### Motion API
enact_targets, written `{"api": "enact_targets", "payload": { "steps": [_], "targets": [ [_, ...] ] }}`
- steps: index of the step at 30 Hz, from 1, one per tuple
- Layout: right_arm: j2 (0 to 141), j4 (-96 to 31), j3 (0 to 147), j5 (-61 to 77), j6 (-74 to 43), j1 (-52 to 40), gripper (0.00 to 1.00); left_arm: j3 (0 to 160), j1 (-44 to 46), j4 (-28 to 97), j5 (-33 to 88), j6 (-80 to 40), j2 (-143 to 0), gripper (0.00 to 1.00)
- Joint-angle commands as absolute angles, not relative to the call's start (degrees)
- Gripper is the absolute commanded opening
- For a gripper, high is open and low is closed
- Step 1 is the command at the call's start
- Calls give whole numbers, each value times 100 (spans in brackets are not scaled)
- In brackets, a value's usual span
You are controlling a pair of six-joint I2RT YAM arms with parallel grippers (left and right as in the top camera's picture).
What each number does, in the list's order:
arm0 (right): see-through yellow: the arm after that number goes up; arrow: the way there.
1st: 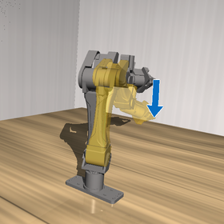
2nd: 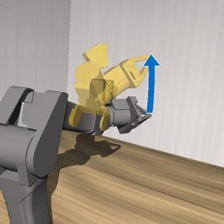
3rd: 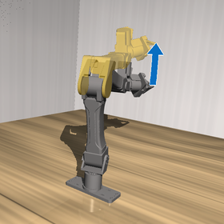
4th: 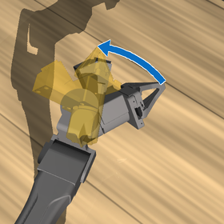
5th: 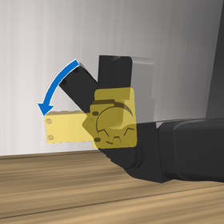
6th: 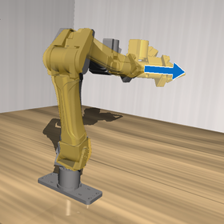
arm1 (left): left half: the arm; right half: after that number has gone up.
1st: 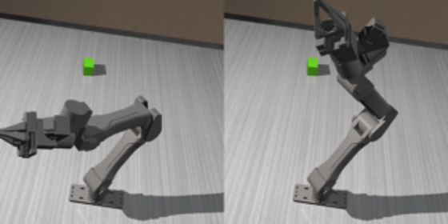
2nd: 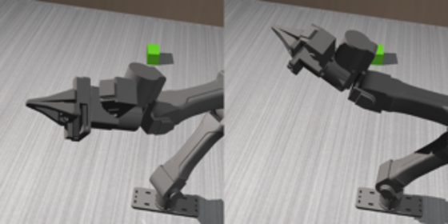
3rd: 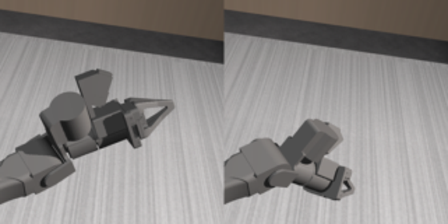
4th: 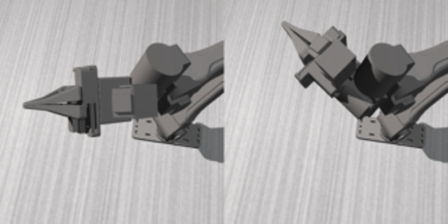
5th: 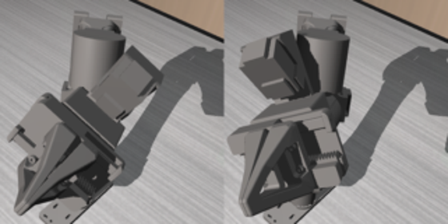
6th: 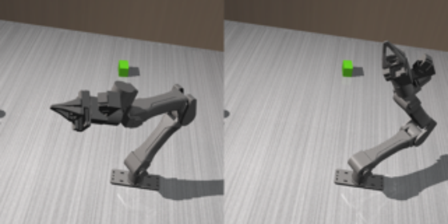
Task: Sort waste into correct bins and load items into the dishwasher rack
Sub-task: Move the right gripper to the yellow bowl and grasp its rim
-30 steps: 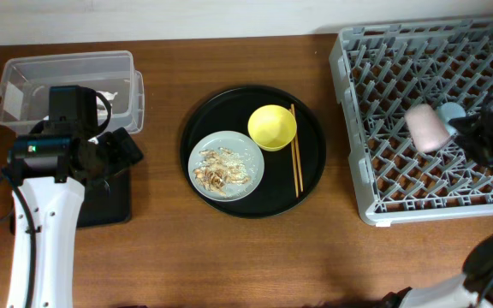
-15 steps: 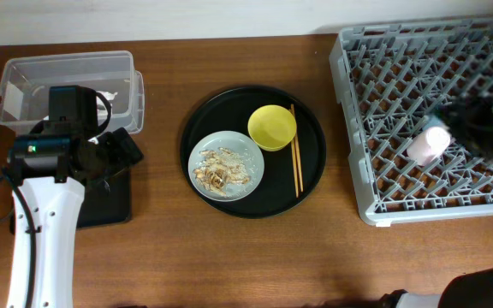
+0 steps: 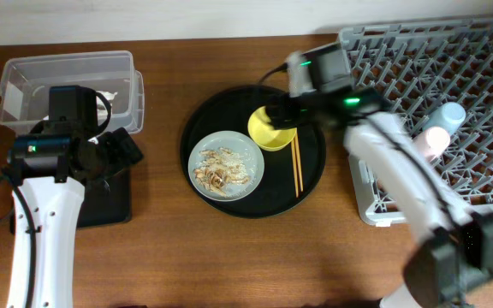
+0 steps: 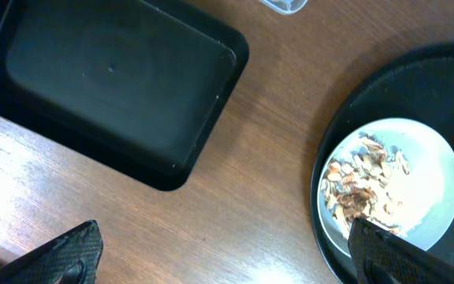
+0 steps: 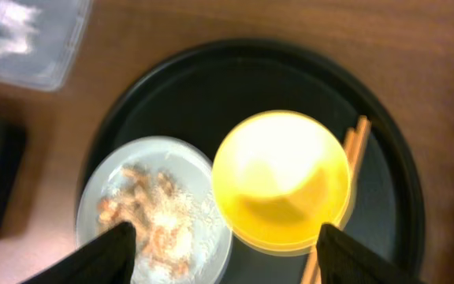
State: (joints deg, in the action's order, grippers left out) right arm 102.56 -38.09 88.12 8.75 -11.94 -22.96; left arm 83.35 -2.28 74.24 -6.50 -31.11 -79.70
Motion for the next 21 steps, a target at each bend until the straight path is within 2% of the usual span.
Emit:
{"api": "enact_targets", "payload": {
  "steps": [1,7,17,21],
  "targets": [
    [10886,-3205,8873,-336,-1857,-2753,75,8342,-252,7424,-735,-3168,-7894,99],
    [11813,-2349,8873,-467,-2156,-2971,63,8342,-252,7424,-735,-3168,-7894,99],
    [12230,-2366,8873,-633,-2132,-3190,49,8342,-252,7424,-735,-3168,-7894,99],
    [12230,-2467,8875,-626,-2154,-3192,31,8342,-252,7424,-735,-3168,-7894,99]
  ]
}}
